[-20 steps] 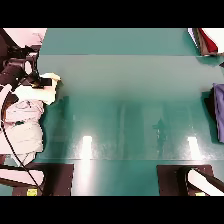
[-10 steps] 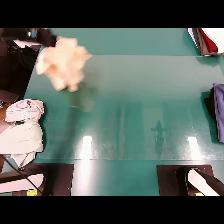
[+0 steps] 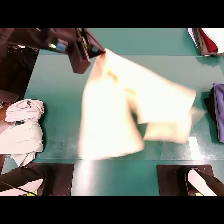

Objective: Fold the shirts.

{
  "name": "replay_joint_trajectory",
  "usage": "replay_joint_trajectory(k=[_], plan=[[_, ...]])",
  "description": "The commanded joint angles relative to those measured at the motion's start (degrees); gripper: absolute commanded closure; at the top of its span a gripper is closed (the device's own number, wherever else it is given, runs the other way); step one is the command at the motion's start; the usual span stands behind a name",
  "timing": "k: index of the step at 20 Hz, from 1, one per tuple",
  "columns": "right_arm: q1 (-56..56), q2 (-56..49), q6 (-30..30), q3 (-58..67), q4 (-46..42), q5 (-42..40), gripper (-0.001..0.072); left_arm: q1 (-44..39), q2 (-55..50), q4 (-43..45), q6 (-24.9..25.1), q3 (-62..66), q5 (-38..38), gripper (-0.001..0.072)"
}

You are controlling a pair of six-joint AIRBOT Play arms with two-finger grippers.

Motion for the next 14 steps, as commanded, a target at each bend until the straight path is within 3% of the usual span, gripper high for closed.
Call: replay_joint_trajectory(k=[1,2,3,4,5,8,14], plan=[[0.1,0.1,0.0,0.0,0.0,0.3,0.069,1.3,-3.2,3.9,-4.7,-8.5,4.3,0.0683],[0.1,0.1,0.0,0.0,0.0,0.3,0.069,1.9,-4.7,3.9,-7.6,-10.8,4.9,0.0681],[0.1,0.0,0.0,0.0,0.0,0.3,0.069,2.6,-6.2,3.9,-9.0,-12.9,4.7,0.0449],[0.1,0.0,0.0,0.0,-0.1,0.3,0.069,3.1,-7.3,4.2,-10.2,-14.4,4.6,0.0125],[0.1,0.0,0.0,0.0,-0.1,0.3,0.069,4.0,-8.0,4.6,-11.3,-15.8,4.5,-0.0005],[0.0,0.0,0.0,0.0,-0.1,0.3,0.069,8.3,-7.9,7.8,-15.4,-16.9,3.3,-0.0006],[0.0,0.0,0.0,0.0,-0.1,1.6,0.069,24.8,-7.7,7.8,-26.5,-21.8,0.2,-0.0006]])
